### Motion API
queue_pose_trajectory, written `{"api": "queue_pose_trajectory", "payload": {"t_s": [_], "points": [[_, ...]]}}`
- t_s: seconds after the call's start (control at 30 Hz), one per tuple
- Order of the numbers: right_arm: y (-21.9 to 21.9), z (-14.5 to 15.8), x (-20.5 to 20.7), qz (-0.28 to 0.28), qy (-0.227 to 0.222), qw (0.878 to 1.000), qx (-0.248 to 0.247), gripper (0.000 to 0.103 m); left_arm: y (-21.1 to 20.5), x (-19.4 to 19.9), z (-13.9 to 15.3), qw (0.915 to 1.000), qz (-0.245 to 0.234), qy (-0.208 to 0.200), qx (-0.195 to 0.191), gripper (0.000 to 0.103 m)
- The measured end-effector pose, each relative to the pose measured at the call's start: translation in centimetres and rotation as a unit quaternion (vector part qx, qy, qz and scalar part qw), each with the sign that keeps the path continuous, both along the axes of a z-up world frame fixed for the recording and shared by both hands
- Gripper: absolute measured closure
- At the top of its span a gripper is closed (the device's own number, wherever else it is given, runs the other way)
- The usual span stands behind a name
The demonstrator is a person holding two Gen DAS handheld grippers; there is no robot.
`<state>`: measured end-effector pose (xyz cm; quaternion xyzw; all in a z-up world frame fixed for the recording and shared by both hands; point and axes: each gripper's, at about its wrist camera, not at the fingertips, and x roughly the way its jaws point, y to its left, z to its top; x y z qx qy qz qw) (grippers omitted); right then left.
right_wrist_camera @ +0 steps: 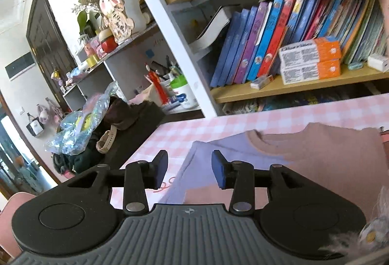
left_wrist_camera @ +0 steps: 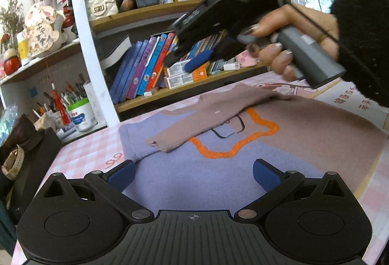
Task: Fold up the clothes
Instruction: 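Lift the pink sleeve with the right gripper and lay it across the body, then open the right gripper and move it to the pink side edge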
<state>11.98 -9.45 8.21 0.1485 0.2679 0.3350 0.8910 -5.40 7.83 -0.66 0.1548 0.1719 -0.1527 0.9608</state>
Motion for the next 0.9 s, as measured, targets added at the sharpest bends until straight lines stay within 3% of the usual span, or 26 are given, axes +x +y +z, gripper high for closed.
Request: {"api": "queue_pose_trajectory", "payload": {"t_s": [0.13, 0.43, 0.73, 0.9], "points": [[-2.7, -0.1, -1.5, -0.011, 0.013, 1.000, -0.011, 0.060, 0.2, 0.0, 0.1, 1.0000, 0.002, 0.002, -0.006, 0.000], [-10.3, -3.2, -11.3, -0.032, 0.006, 0.990, -0.140, 0.044, -0.4, 0.8, -0.3, 0.9995, 0.009, 0.028, 0.012, 0.000], [-16.1, -6.4, -19.9, -0.067, -0.006, 0.985, -0.161, 0.043, -2.2, 0.9, -1.0, 0.9958, 0.034, 0.024, 0.081, 0.000], [-16.8, -6.7, -21.7, -0.057, -0.031, 0.984, -0.164, 0.042, -3.9, 0.4, -1.8, 0.9887, 0.037, 0.007, 0.145, 0.000]]}}
